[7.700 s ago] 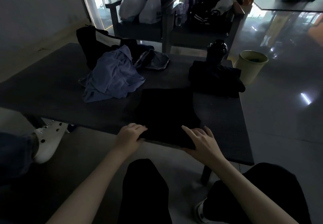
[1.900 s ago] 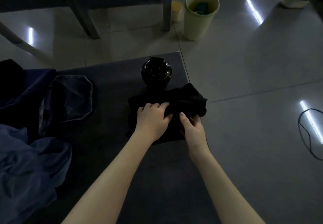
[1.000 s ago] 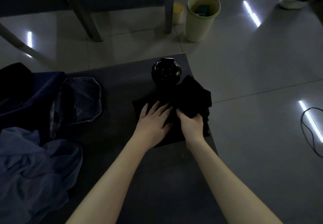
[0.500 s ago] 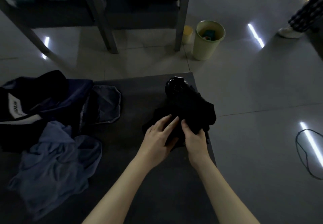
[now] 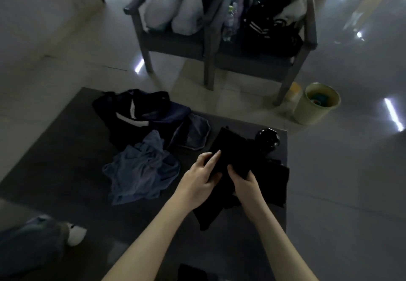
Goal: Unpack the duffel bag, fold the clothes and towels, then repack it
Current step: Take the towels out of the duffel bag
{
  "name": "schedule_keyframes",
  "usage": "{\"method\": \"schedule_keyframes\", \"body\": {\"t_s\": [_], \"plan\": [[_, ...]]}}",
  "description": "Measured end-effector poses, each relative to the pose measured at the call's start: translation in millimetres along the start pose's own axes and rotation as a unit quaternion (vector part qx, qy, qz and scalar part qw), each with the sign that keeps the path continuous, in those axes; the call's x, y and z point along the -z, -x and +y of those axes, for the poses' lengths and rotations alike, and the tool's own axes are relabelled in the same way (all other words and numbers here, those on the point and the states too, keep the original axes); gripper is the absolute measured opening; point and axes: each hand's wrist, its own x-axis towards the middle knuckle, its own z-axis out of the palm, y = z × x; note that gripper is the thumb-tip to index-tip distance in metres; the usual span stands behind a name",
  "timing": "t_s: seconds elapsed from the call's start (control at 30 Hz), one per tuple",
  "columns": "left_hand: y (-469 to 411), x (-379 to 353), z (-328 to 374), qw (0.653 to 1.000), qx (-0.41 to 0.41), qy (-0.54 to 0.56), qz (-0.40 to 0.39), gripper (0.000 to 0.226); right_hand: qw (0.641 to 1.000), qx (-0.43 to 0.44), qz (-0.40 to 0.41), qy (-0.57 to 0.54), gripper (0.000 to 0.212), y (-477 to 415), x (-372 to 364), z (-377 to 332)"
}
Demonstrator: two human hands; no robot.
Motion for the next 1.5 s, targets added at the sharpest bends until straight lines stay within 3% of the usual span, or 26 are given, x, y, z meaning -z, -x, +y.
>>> {"method": "schedule_keyframes", "body": {"t_s": [0.33,0.7,0.93,1.07,1.13,1.17,1.23,1.27,1.43,1.5], "plan": [[14,80,-62,0.996,0.041,0.043,0.061,0.054,0.995,0.007,-0.081,0.051,0.015,-19,-96,-24],[-68,181,-181,0.997,-0.007,0.069,0.024,0.047,0.985,0.055,-0.016,0.163,0.014,-108,-222,-46],[-106,206,-217,0.981,0.080,0.175,0.017,0.030,0.987,0.034,-0.026,0.155,0.011,-129,-242,-46],[-108,207,-211,0.953,0.130,0.273,-0.030,0.038,0.989,0.013,-0.060,0.138,0.015,-136,-243,-55],[-109,212,-198,0.936,0.130,0.325,-0.049,0.028,0.986,0.001,-0.100,0.132,0.018,-136,-244,-62],[-107,217,-194,0.917,0.130,0.370,-0.075,0.020,0.984,-0.007,-0.123,0.129,0.019,-136,-244,-66],[-111,222,-189,0.856,0.169,0.480,-0.092,0.029,0.978,-0.025,-0.166,0.124,0.018,-136,-243,-72],[-115,222,-188,0.848,0.183,0.490,-0.091,0.029,0.976,-0.030,-0.181,0.118,0.018,-136,-242,-74],[-113,214,-195,0.836,0.171,0.510,-0.108,0.078,0.977,-0.062,-0.199,0.042,0.020,-140,-237,-76],[-110,211,-198,0.830,0.175,0.520,-0.100,0.075,0.975,-0.057,-0.211,0.037,0.018,-141,-237,-75]]}}
